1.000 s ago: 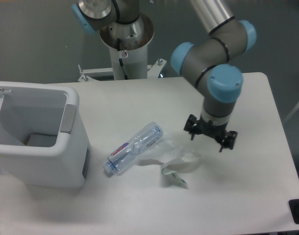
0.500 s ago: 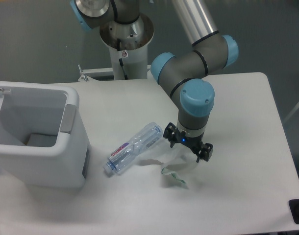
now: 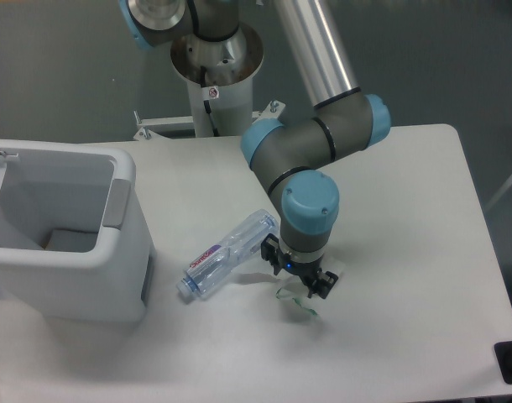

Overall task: Place the trash in the trash can
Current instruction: 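Lower the gripper and close it on the plastic wrapper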

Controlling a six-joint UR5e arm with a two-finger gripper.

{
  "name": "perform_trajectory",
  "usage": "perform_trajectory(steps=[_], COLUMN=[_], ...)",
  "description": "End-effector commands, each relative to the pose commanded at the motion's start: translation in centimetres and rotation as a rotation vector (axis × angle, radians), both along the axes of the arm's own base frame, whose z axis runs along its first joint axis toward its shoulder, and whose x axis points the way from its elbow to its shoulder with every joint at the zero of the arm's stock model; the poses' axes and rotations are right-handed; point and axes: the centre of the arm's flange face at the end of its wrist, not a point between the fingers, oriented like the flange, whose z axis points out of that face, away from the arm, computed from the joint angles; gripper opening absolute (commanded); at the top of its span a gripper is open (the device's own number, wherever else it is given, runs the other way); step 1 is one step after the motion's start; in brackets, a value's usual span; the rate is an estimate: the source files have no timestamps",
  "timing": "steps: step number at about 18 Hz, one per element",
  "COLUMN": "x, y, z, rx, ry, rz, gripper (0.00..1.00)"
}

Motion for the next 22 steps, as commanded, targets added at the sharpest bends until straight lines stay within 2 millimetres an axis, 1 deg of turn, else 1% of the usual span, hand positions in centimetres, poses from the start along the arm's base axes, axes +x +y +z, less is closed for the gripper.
perform_trajectory(steps=[7, 9, 11, 13, 16, 19, 20, 22], x=[-0.4, -0.6, -0.8, -1.0, -0.7, 0.3, 0.9, 2.4], y=[0.0, -0.2, -0.1, 0.4, 1.0, 1.6, 1.5, 1.3], z=[1.3, 2.5, 5.6, 8.5, 12.8, 18.3, 20.5, 23.9], rx=[0.017, 0.033, 0.074, 0.137, 0.235, 0.348, 0.390, 0.468], ry=[0.013, 0.029, 0.063, 0.073, 0.080, 0.091, 0.095, 0.089], rz=[0.037, 0.058, 0.083, 0.123, 0.156, 0.190, 0.192, 0.171], gripper=[0.00, 0.00, 0.00, 0.00, 0.00, 0.00, 0.00, 0.00])
